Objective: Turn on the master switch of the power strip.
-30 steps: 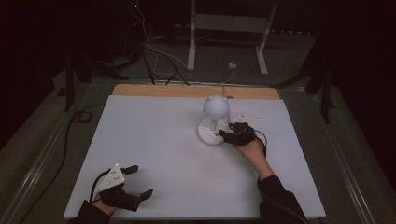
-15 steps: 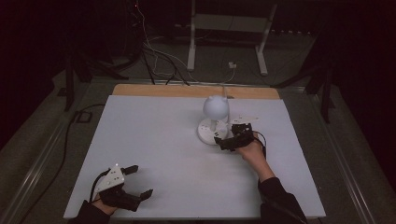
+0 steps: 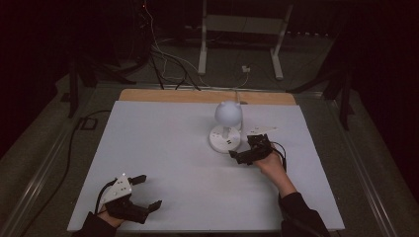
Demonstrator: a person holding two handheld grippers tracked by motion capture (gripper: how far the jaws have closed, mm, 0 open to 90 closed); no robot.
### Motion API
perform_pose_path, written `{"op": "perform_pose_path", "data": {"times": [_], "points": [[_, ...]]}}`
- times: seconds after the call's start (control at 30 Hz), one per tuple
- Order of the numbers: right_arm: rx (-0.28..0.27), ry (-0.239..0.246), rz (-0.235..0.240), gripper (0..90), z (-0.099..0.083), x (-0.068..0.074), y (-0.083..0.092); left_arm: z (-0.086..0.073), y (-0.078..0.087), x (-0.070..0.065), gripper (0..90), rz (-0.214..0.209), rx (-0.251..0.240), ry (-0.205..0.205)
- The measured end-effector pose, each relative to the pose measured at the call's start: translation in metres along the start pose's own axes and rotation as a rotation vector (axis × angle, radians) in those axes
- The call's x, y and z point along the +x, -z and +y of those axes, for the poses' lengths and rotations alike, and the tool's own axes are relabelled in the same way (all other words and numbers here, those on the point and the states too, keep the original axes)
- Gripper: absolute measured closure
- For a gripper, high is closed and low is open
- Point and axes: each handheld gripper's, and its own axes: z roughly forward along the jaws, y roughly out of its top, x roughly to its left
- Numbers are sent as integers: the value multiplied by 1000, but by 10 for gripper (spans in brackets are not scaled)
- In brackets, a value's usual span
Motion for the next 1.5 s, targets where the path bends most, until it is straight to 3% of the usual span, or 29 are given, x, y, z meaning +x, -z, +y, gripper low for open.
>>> {"op": "perform_pose_path", "data": {"times": [0.4, 0.53, 0.7, 0.8, 1.1, 1.5], "points": [[-31, -2, 29, 0, -19, 2, 25, 0, 0, 0, 1, 1, -3, -1], [-45, -28, 54, 0, -29, 2, 32, 0, 0, 0, 1, -1, -4, 0], [-17, -8, 47, 0, -43, 6, 37, 0, 0, 0, 1, -2, -4, -1], [-22, -9, 68, 0, -51, 7, 42, 1, 1, 0, 1, -3, -5, -1], [-4, 21, 58, 0, -75, 11, 59, 1, 1, 0, 1, -2, -4, -2], [9, 20, 24, 0, -105, 10, 90, 1, 0, 0, 1, -1, -1, -3]]}}
